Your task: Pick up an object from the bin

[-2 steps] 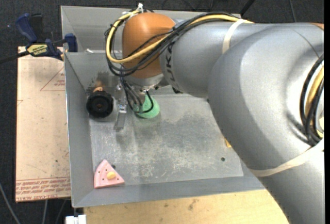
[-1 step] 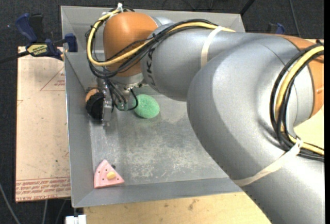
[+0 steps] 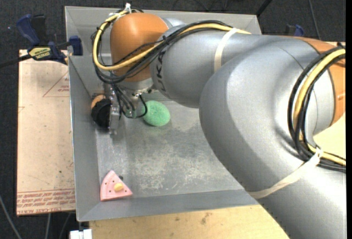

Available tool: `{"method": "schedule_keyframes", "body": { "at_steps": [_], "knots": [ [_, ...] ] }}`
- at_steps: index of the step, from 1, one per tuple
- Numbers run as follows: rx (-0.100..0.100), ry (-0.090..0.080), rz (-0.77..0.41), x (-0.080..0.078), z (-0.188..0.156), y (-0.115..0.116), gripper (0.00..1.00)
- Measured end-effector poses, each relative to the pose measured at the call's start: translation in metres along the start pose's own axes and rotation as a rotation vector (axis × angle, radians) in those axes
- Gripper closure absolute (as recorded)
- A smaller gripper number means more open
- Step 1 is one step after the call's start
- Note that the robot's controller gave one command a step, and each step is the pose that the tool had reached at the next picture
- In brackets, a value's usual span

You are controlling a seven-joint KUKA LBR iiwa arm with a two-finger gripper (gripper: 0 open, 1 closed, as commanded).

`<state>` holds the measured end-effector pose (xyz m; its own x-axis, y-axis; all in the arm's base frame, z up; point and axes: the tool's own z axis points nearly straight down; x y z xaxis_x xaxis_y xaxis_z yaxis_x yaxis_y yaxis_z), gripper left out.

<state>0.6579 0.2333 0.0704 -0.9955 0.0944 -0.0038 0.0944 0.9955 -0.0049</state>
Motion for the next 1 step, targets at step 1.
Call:
{"method": "schedule_keyframes", "body": {
  "at_steps": [1],
  "knots": [
    [-0.003,0.000,0.001,-0.0013,-0.0110,-0.0014,1.00]
  ]
}}
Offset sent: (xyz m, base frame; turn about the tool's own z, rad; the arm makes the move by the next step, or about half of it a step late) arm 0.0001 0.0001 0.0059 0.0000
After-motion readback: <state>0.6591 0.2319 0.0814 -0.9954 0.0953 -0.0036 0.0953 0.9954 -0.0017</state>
